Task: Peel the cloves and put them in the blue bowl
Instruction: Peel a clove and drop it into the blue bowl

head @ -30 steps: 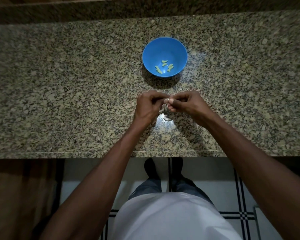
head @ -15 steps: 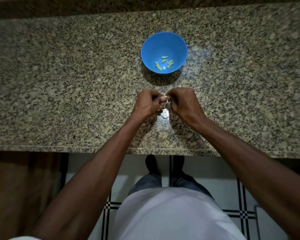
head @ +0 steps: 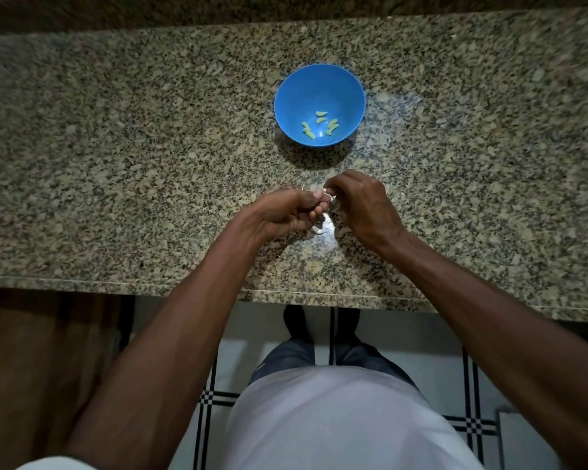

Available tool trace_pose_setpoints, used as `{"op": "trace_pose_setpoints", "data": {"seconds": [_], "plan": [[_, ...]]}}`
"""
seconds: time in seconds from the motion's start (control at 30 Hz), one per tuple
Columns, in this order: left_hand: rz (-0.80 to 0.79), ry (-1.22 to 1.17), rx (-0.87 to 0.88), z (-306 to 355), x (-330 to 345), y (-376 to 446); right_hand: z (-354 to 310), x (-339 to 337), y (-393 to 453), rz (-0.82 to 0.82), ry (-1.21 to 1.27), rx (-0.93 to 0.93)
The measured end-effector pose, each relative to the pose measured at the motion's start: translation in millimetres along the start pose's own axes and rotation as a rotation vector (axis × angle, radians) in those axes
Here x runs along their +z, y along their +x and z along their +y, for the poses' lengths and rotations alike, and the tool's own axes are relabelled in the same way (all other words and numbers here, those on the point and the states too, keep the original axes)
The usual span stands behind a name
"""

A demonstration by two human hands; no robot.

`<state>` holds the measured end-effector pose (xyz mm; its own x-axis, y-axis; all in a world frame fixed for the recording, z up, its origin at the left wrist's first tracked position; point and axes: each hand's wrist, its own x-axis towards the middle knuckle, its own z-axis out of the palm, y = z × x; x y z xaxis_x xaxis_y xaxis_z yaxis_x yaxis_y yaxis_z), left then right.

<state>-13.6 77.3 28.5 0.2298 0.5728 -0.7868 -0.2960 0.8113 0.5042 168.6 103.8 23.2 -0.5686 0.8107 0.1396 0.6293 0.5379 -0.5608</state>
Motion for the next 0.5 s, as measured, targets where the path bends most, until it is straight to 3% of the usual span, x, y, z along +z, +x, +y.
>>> {"op": "trace_pose_setpoints", "data": {"seconds": [0.2, 0.27, 0.4, 0.5], "plan": [[-0.026, -0.197, -0.078, -1.3, 6.1, -2.2, 1.3, -0.5, 0.3, 0.013, -0.012, -0.02], [-0.015, -0.163, -0.055, -2.4, 6.1, -2.1, 1.0, -0.3, 0.3, 0.017, 0.015, -0.002], [0.142, 0.277, 0.232, -7.6, 2.4, -5.4, -0.5, -2.3, 3.0, -0.016, 0.24, 0.205], [0.378, 0.585, 0.54, -9.9, 2.6, -5.7, 0.0, -5.7, 9.0, -0.056, 0.327, 0.326]]}}
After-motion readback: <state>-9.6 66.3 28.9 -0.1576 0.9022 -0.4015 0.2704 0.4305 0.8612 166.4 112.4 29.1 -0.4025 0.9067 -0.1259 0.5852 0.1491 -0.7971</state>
